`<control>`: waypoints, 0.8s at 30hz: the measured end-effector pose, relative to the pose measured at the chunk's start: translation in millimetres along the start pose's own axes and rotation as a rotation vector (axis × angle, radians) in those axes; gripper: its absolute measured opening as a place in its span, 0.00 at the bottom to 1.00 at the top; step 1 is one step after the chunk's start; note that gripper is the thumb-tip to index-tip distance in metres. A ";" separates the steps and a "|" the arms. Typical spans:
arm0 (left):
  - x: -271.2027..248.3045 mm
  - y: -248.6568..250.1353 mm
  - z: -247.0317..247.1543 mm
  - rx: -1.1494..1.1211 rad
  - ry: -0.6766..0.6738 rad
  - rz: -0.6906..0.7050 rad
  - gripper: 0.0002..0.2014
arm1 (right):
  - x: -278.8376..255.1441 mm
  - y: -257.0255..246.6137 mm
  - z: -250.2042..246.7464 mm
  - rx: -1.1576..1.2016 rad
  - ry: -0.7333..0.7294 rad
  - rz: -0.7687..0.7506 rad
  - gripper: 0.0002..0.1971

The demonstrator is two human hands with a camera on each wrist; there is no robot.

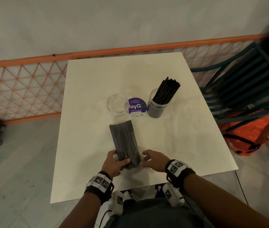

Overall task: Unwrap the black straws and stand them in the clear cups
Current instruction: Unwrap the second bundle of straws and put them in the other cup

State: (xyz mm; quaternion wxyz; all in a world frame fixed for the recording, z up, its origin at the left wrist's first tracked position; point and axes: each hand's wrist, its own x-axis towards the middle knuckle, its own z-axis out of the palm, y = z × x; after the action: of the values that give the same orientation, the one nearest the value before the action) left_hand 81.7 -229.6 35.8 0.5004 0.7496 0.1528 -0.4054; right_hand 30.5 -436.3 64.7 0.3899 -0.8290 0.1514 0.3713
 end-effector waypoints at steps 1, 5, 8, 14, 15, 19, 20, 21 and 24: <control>-3.2 1.7 0.1 -0.017 -0.035 0.001 0.33 | 2.9 -7.5 6.6 0.018 0.003 -0.007 0.32; -17.8 10.7 -4.8 -0.098 -0.117 -0.032 0.24 | 0.0 -26.1 22.1 0.312 0.013 -0.005 0.23; -25.5 18.4 -12.2 -0.074 -0.106 0.066 0.24 | -9.9 -34.1 13.5 0.563 -0.016 0.018 0.23; -48.7 37.2 -25.2 -0.142 -0.237 0.155 0.30 | -24.0 -40.4 -17.4 0.734 0.035 -0.027 0.33; -52.5 40.8 -24.9 -0.105 -0.273 0.178 0.29 | -26.1 -41.9 -22.2 0.744 0.053 -0.043 0.32; -73.9 66.5 -24.4 0.103 -0.249 0.310 0.18 | -30.1 -47.2 -37.9 0.774 0.133 -0.097 0.23; -80.6 75.8 -25.5 0.131 -0.260 0.327 0.15 | -31.1 -48.2 -41.3 0.774 0.144 -0.106 0.21; -85.4 84.1 -27.4 0.166 -0.274 0.346 0.14 | -32.5 -49.9 -44.7 0.768 0.149 -0.114 0.19; -91.2 104.3 -32.4 0.316 -0.292 0.449 0.12 | -35.9 -54.0 -54.5 0.758 0.165 -0.158 0.16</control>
State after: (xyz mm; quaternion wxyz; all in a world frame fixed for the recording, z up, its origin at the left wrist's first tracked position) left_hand 105.8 -232.3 176.1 0.4713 0.7670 -0.1548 -0.4070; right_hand 62.4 -443.9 142.7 0.6823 -0.6623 0.2443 0.1902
